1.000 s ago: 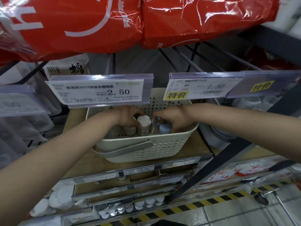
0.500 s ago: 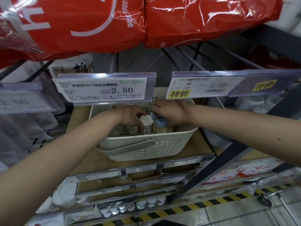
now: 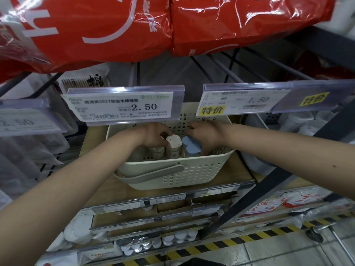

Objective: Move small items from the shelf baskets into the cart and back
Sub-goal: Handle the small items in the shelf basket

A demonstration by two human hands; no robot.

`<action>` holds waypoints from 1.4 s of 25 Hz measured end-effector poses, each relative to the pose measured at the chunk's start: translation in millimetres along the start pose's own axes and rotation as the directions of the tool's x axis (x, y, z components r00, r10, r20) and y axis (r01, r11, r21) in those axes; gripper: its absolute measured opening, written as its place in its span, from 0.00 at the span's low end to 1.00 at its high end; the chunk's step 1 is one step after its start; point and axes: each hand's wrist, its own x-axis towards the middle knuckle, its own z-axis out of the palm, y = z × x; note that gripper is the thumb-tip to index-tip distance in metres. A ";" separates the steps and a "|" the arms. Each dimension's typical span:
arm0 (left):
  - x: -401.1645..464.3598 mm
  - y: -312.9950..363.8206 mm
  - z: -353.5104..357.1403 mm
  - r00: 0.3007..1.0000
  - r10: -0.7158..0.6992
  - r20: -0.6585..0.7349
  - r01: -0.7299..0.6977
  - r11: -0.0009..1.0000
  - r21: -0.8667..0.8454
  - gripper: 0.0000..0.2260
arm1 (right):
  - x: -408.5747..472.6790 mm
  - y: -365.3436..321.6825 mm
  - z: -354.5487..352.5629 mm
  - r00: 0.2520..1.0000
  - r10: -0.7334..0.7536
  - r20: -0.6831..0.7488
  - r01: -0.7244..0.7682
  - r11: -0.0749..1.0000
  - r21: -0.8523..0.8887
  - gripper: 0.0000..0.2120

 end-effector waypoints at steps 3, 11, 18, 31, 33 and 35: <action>1.7 -1.0 0.8 1.000 0.000 0.003 0.000 1.000 0.015 0.21 | 1.8 0.5 1.2 0.999 -0.010 0.046 0.008 0.998 0.055 0.26; -46.2 19.3 -19.0 0.984 -0.003 -0.179 -0.017 0.994 -0.110 0.20 | -40.4 0.3 -35.6 0.984 0.153 -0.085 -0.130 0.964 0.232 0.25; -139.3 59.5 10.6 0.814 0.112 -0.571 -0.084 0.994 0.075 0.20 | -155.2 -65.3 -32.2 0.671 0.398 -0.625 -0.140 0.896 0.420 0.17; -53.1 307.7 218.1 0.702 0.712 0.020 -0.702 0.696 -0.151 0.19 | -404.5 -162.9 230.7 0.065 0.902 0.426 -0.460 -0.351 0.815 0.15; -41.4 350.0 253.0 0.704 0.691 0.164 -0.676 0.723 -0.143 0.19 | -441.0 -170.6 261.7 0.019 0.839 0.544 -0.441 -0.481 0.757 0.14; -30.4 380.3 279.4 0.718 0.647 0.257 -0.635 0.760 -0.139 0.19 | -468.1 -173.3 287.3 -0.011 0.788 0.616 -0.406 -0.566 0.717 0.14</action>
